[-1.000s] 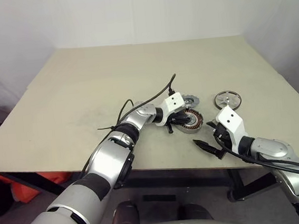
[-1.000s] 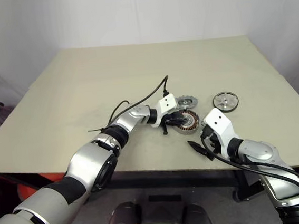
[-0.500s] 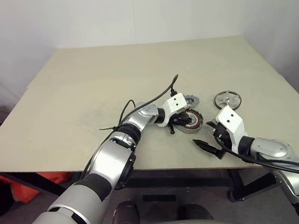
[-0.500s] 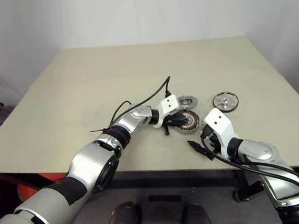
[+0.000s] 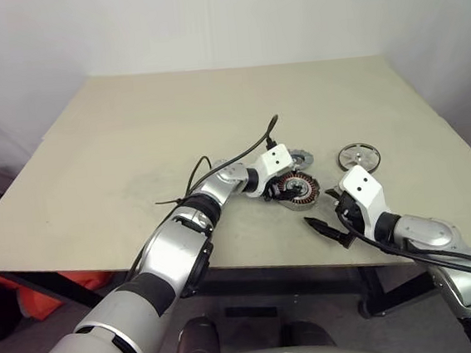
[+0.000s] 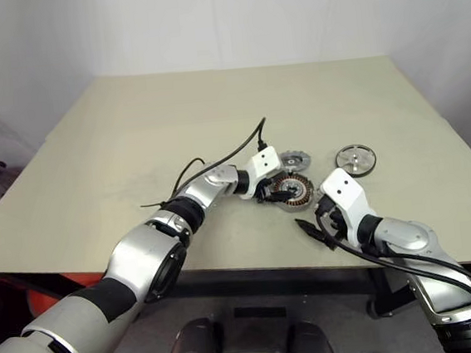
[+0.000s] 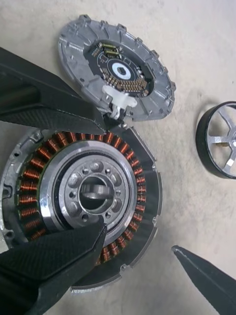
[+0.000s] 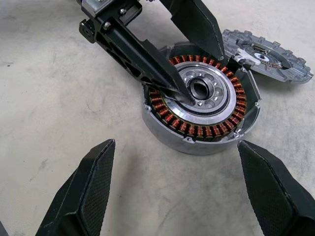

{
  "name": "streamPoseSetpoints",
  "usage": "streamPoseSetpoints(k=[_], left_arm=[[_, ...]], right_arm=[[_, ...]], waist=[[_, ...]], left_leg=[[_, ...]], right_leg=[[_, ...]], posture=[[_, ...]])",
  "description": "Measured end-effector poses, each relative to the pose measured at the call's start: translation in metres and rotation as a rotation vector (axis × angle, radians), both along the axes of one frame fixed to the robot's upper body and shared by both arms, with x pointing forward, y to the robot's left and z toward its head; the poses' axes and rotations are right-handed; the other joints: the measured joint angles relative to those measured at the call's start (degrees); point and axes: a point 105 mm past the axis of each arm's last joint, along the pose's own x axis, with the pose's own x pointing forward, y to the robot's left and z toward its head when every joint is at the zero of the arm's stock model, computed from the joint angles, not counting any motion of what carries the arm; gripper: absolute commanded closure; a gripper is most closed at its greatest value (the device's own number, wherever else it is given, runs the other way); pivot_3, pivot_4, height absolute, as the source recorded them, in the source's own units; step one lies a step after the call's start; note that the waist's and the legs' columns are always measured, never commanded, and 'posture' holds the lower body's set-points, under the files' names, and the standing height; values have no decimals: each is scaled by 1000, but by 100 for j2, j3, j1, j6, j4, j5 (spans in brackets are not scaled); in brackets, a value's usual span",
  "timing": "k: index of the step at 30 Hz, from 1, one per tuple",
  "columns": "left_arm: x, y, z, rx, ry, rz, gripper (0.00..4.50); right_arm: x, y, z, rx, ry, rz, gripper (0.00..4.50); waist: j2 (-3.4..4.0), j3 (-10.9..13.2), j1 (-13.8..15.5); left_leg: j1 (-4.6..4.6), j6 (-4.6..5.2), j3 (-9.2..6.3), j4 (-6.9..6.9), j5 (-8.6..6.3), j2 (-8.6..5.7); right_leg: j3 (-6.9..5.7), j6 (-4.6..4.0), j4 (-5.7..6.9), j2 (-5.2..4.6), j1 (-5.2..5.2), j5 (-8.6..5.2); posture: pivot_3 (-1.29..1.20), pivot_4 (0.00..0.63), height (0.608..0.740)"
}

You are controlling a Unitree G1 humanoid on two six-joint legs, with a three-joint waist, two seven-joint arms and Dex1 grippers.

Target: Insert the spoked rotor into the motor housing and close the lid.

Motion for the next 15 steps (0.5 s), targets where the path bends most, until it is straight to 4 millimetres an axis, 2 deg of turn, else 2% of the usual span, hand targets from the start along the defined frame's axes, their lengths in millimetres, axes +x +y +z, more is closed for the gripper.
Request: streamPoseSetpoints(k=[4,10,13,15], left_arm=[[5,7,8,-38,-9,14,1439],[18,24,37,-164,-31,27,1439],[23,37,48,-228,-53,43,1395],[23,47,48,-257,-56,58,1395]], right_arm=[[4,2,5,8,-19,4,0],[11,10,17,53,-56,29,0],[20,9,23,60,-72,24,651],[29,5,20,58,-64,1,1312]], waist=[[0,0,-9],[1,0,-6],[2,0,-14],[3,-2,-17]], left_leg=[[2,-1,0,0,1,0],[1,0,1,-1,0,0],[3,1,3,-1,-1,0],[4,1,10,-2,0,0]], right_leg=[[0,0,1,0,0,0],[0,-1,1,0,-1,0],[2,-2,2,0,0,1],[1,-3,3,0,1,1]], posture=[[0,0,740],[0,0,740],[0,0,740],[0,0,740]])
